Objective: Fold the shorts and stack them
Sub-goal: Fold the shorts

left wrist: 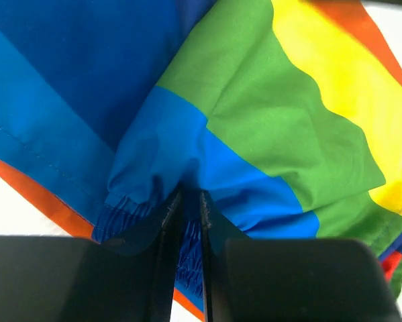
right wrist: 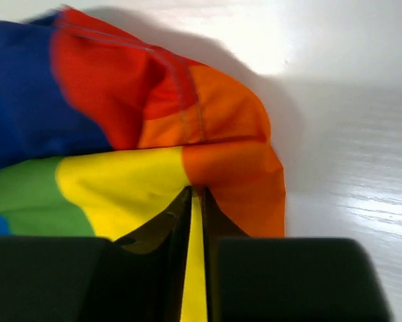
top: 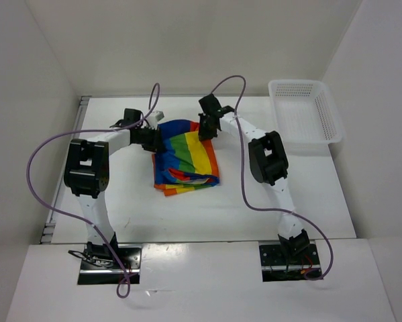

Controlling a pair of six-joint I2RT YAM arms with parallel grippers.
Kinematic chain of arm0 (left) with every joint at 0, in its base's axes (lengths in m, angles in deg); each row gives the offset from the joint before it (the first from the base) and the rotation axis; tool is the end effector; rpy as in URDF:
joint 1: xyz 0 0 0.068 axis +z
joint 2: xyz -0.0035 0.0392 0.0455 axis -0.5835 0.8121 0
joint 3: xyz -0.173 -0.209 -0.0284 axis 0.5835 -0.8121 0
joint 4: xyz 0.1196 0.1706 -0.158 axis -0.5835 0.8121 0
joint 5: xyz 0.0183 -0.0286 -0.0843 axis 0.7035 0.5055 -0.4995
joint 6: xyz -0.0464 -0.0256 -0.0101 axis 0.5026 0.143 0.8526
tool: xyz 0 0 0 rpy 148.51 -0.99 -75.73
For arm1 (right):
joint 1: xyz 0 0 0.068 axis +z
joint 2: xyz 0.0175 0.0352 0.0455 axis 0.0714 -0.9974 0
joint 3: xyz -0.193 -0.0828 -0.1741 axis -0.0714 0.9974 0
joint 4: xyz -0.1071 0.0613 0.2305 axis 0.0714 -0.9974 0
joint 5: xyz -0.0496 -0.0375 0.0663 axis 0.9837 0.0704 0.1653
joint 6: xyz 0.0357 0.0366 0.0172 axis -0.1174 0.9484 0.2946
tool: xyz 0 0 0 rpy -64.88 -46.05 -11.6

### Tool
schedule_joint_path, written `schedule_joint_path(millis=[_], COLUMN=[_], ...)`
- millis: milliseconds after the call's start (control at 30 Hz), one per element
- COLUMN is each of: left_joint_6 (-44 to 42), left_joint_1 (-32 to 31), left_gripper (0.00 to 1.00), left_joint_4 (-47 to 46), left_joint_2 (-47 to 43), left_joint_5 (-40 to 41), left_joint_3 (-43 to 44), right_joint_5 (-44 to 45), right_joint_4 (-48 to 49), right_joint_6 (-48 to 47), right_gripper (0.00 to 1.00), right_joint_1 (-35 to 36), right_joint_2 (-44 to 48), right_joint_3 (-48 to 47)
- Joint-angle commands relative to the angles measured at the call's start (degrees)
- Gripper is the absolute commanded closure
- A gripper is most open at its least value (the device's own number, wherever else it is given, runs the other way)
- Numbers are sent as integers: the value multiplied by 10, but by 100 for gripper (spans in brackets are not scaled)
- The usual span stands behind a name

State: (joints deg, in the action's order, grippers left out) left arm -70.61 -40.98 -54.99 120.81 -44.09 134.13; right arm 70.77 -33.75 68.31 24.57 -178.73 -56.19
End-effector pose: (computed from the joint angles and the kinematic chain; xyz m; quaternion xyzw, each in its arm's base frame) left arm 0.4184 -0.0587 0.1638 0.1339 0.8987 -0.2905 0.3000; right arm 0.4591 0.2523 0.1626 0.0014 0.9581 0.1522 0.2424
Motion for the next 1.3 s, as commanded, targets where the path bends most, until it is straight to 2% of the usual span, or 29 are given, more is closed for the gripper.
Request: schedule_joint_path(millis=[0, 33, 67, 133, 167, 200, 233, 267, 333, 400, 500, 533, 733, 833, 1000, 1267], left_joint_6=[-4, -4, -4, -4, -4, -4, -4, -4, -4, -4, -4, -4, -4, -4, -4, -4], left_joint_1=[6, 11, 11, 18, 18, 24, 30, 30, 47, 58, 77, 83, 112, 112, 112, 139], left_gripper=[77, 77, 77, 64, 55, 31, 19, 12, 4, 2, 2, 2, 1, 1, 1, 1], left_joint_4=[4, 22, 30, 44, 44, 51, 60, 65, 78, 78, 78, 78, 66, 61, 56, 93], left_joint_2=[-4, -4, -10, -47, -64, -96, -110, -122, -152, -181, -222, -230, -277, -277, -272, -283], left_joint_5=[-2, -7, -13, -36, -36, -44, -50, -50, -61, -68, -68, -68, -74, -74, -79, -49], left_joint_3=[23, 30, 37, 60, 68, 85, 95, 104, 117, 117, 84, 75, 13, 6, 8, 25], right_joint_5=[-2, -2, -2, 5, 14, 19, 25, 41, 63, 71, 77, 85, 127, 127, 167, 209], right_joint_4=[-40, -54, -59, -65, -75, -80, -93, -93, -101, -81, -26, -7, -19, -27, -38, -44], right_joint_6=[-18, -18, -24, -31, -31, -36, -36, -36, -36, -42, -42, -42, -42, -42, -21, 2], right_gripper=[83, 78, 60, 31, 15, 7, 1, 0, 0, 0, 0, 0, 0, 0, 0, 0], right_joint_1=[3, -2, -2, -2, -2, -2, -2, -2, -7, -15, -40, -49, -123, -154, -154, -159], right_joint_2=[4, 11, 20, 57, 70, 96, 109, 123, 173, 243, 322, 374, 512, 539, 590, 641], right_joint_3=[-80, -94, -106, -131, -138, -148, -149, -149, -118, -76, 30, 79, 204, 246, 313, 344])
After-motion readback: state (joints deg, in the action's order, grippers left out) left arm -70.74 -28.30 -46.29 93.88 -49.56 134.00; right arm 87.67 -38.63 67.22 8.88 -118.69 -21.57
